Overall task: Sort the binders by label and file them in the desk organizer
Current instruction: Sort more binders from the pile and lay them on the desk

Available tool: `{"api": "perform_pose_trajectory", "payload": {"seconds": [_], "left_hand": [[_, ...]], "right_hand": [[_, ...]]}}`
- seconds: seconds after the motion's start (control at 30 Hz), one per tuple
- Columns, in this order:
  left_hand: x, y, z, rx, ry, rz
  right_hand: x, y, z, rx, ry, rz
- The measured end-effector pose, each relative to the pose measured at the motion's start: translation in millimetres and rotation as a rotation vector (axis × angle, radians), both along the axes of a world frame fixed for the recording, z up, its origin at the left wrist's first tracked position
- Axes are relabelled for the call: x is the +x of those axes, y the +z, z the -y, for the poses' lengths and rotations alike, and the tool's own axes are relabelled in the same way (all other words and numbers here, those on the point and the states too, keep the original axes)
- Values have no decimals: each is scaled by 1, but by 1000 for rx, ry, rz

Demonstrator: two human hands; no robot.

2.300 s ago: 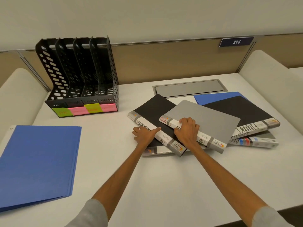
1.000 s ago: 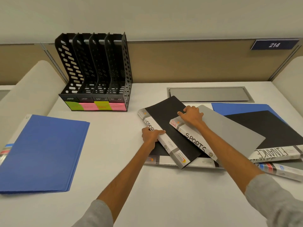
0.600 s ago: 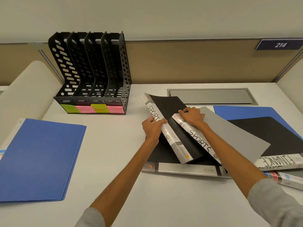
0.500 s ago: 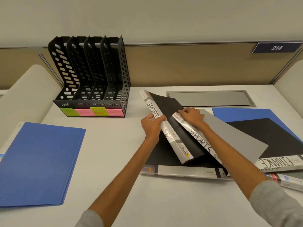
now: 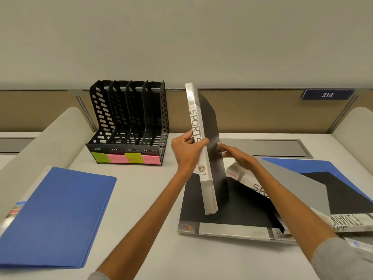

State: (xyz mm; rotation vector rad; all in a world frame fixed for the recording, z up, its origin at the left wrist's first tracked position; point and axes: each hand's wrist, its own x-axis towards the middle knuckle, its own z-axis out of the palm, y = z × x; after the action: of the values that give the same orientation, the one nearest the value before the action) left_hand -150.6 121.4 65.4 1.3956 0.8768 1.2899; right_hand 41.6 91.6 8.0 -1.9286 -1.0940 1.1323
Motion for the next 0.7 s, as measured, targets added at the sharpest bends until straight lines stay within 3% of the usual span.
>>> {"api": "perform_pose_trajectory", "payload": {"seconds": [0.2,0.43,0.7], "left_hand": [[-7,26,12,90,1,32],[2,51,36,102,-57,107],[6,57,52,181,-100,59]], "right_hand": [[-18,10,2,120,-128,-199],[-43,31,16,195,-90,-254],[-64,46,48,311,-119,-372]]}}
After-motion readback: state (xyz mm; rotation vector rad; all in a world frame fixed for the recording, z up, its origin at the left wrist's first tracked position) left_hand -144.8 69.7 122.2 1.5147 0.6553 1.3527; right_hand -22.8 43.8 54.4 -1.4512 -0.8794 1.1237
